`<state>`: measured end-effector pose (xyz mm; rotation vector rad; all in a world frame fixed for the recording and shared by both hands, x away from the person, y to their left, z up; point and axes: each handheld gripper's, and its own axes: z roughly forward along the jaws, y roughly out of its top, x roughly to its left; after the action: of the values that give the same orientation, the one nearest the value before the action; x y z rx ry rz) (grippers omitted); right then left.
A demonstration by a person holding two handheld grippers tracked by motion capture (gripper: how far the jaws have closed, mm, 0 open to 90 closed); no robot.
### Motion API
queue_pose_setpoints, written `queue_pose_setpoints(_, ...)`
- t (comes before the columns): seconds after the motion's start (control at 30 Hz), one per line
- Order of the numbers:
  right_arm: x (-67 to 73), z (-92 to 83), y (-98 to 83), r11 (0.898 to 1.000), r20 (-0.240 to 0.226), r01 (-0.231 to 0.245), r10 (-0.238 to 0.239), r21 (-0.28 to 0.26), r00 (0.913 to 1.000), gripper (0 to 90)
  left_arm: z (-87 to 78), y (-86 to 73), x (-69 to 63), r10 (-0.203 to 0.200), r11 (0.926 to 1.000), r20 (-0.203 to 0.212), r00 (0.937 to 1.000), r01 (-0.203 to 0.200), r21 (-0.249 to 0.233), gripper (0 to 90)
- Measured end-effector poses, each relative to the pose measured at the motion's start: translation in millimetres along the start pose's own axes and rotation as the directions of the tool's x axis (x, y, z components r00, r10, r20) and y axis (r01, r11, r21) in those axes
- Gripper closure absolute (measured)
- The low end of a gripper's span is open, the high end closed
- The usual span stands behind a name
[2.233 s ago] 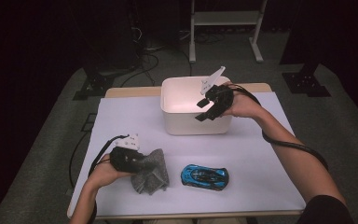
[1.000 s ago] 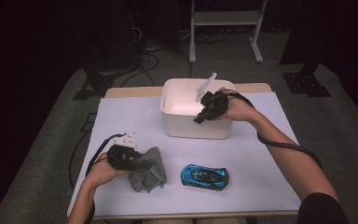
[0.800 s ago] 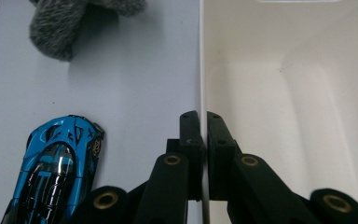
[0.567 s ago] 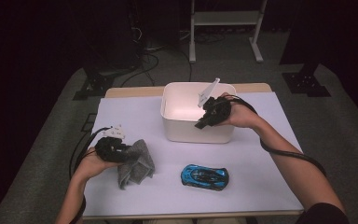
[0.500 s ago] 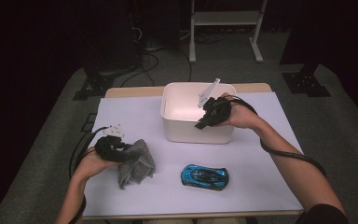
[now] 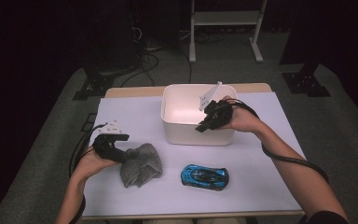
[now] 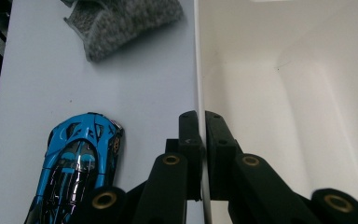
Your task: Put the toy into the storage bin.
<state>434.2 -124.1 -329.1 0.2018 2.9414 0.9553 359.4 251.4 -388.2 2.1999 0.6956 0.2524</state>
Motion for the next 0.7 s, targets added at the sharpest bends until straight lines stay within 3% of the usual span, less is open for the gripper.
queue_pose_setpoints(0.1, 2.8, -0.5, -0.9, 1.0, 0.001, -0.004, 0.004, 0.0, 1.0, 85.8, -2.8, 2.2, -5.6, 0.022, 0.9998, 0.001, 0.9998, -0.022, -0.002, 11.2)
queue_pose_setpoints(0.37, 10.7, -1.6, -3.4, 1.0, -0.001, 0.0, 0.0, -0.001, 1.0, 85.4, -0.9, -1.6, -13.4, 0.02, 0.9997, 0.019, 0.9996, -0.02, -0.011, 11.2)
queue_pose_setpoints(0.5, 16.9, -2.7, -5.1, 1.0, -0.001, -0.001, 0.001, 0.001, 1.0, 85.2, 2.9, -4.7, -18.9, 0.034, 0.9994, 0.01, 0.9994, -0.034, 0.001, 11.2)
queue_pose_setpoints(0.7, 26.2, -3.8, -6.7, 1.0, 0.002, 0.004, -0.004, 0.01, 1.0, 85.2, 2.7, -8.9, -23.9, 0.025, 0.9994, 0.006, 0.9997, -0.025, -0.024, 11.2)
